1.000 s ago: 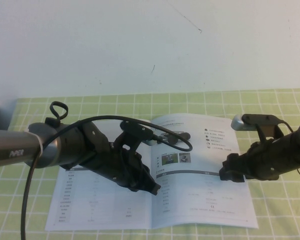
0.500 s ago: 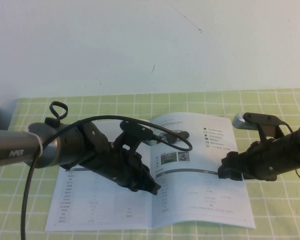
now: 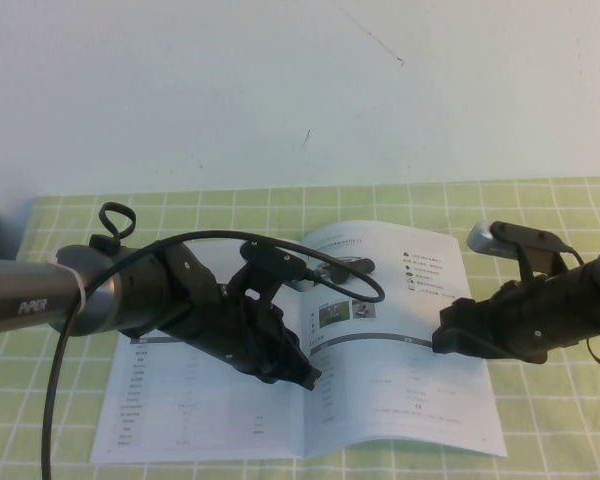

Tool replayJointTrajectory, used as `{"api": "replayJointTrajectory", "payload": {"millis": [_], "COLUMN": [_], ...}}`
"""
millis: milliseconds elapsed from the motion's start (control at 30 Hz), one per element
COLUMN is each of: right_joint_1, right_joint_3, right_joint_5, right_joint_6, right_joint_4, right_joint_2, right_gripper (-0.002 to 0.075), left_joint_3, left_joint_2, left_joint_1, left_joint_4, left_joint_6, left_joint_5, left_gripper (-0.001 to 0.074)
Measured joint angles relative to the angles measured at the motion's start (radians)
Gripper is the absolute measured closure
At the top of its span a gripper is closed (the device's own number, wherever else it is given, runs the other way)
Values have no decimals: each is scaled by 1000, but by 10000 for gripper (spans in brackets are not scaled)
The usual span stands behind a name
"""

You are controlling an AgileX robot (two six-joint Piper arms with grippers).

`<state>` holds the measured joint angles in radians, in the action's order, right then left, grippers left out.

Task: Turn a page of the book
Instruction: Open the closed book

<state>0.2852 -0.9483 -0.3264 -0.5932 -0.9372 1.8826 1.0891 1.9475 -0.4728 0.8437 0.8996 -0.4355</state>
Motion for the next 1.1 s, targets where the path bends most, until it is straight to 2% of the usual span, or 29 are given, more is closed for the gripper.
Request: {"api": "replayJointTrajectory", "payload": {"millis": [800, 1100], "right_joint_1": [2, 3], "right_joint_3": [0, 0], "right_joint_5": [0, -14], "right_joint_6": [4, -208], "right_joint_4": [-154, -371], "right_joint_2": [0, -12], "right_gripper": [248, 249], "left_joint_3": [2, 2], "left_joint_2": [0, 0], "left_joint_1": [4, 4], "left_joint_4": [0, 0], "left_joint_6": [-2, -4], "left_joint_5": [-6, -6], "left_gripper": [738, 738]}}
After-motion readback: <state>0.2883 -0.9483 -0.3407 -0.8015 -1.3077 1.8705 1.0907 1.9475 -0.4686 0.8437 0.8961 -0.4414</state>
